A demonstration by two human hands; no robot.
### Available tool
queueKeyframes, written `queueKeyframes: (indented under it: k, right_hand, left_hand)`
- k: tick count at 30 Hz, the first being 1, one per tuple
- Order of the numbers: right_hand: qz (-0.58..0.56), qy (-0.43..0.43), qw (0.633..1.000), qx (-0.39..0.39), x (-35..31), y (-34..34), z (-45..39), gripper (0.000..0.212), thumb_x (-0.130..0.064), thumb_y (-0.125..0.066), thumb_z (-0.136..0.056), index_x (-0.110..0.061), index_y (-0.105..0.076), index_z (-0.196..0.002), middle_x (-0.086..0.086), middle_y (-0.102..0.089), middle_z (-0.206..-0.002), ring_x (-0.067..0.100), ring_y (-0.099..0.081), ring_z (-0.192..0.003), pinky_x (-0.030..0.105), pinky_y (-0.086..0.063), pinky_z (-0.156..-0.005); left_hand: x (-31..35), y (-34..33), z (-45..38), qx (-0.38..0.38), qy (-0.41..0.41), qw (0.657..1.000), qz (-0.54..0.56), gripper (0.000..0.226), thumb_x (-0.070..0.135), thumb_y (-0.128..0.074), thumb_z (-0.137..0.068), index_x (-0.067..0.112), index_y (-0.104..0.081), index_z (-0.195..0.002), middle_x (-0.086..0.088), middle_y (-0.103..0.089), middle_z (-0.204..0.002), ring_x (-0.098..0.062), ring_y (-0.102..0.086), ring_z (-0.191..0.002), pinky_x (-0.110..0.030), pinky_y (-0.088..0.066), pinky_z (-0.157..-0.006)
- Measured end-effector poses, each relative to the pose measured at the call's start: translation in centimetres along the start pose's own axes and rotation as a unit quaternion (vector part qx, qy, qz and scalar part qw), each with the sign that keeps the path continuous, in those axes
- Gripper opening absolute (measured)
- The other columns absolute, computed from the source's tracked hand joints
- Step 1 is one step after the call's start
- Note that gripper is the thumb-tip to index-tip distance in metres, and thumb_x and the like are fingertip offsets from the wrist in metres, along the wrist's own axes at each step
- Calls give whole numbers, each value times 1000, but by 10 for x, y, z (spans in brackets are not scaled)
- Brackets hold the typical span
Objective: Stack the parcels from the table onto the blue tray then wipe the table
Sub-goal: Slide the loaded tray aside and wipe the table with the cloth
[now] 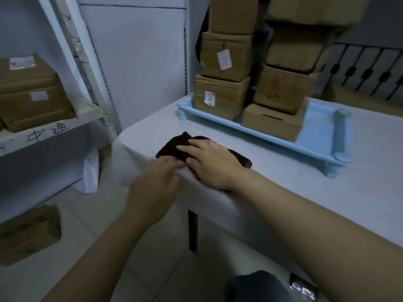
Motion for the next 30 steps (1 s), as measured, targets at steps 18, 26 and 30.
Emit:
queueKeyframes:
  k: [18,26,30]
  right_hand:
    - [76,-471,870,122,194,68,402,56,-41,-35,-103,-30,-21,-157,10,-19,-165,33,-18,-150,46,-15,-122]
    - [66,-410,900,134,178,69,453,49,-33,-36,-105,-36,-30,-153,-2,-24,-163,24,-20,-150,39,-16,-122]
    - [83,-528,826,179,221,82,531,49,-30,-38,-103,-33,-35,-152,1,-28,-162,27,-27,-147,40,-22,-119]
  left_hand:
    - [298,-159,21,-272,-297,914,-40,60,47,-37,-101,25,-23,-155,3,-12,-165,-14,-7,-152,-30,0,-123]
    - [356,-194,32,-282,-300,903,-119,50,49,-32,-101,43,-29,-151,5,-29,-160,-18,-25,-147,-38,-25,-116]
    - [351,-194,32,-277,-294,908,-114,51,52,-34,-99,43,-35,-148,8,-29,-160,-16,-23,-149,-38,-24,-118]
Point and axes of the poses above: each hand's wrist, its own z-axis away from the middle knuckle, its own y-axis out of the back of the hand, x = y × z, the point moved 2 cm from there along -z, towards the middle knuckle
